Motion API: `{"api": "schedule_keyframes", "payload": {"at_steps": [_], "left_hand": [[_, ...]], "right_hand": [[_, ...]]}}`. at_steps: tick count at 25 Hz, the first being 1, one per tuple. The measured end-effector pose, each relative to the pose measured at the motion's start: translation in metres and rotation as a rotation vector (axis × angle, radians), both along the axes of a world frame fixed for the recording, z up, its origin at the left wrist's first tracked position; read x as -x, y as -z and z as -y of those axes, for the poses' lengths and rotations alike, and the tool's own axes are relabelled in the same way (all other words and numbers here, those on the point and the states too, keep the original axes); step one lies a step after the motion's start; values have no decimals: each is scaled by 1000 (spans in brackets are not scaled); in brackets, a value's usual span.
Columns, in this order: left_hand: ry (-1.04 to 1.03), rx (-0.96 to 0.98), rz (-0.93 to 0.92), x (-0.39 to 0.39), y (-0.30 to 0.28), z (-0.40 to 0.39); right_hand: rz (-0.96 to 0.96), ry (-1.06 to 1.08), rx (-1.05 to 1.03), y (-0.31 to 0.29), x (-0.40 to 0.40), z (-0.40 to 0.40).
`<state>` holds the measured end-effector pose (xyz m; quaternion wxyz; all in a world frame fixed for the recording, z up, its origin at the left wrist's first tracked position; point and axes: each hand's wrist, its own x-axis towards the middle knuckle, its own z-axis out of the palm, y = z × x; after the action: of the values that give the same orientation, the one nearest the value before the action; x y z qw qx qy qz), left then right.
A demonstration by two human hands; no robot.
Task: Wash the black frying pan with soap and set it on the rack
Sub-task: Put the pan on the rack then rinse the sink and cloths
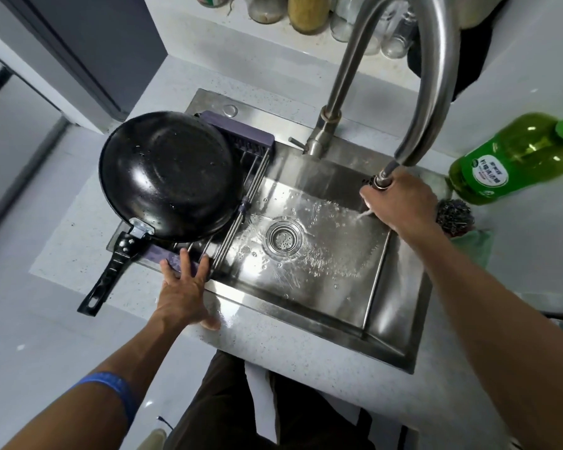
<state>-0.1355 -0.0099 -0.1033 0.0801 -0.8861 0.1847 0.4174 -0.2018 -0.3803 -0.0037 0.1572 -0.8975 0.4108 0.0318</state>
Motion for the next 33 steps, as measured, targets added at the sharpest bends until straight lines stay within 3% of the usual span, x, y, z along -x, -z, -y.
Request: {"api": "schedule_keyframes", "payload": {"at_steps": [4, 11, 19, 27, 33], "left_hand": [[-2, 4, 4, 0, 0, 0], [-1, 1, 15, 0, 1, -2], [19, -25, 18, 2, -5, 3], [39, -52, 32, 2, -4, 1], [60, -60, 52, 1, 5, -2]], "right_hand": [[-222, -88, 50, -8, 1, -5], [-372, -111, -219, -20, 6, -20], [-8, -17, -758, -1, 4, -75], [153, -36, -1052, -5, -27, -126], [300, 32, -1117, 11, -36, -142]]}}
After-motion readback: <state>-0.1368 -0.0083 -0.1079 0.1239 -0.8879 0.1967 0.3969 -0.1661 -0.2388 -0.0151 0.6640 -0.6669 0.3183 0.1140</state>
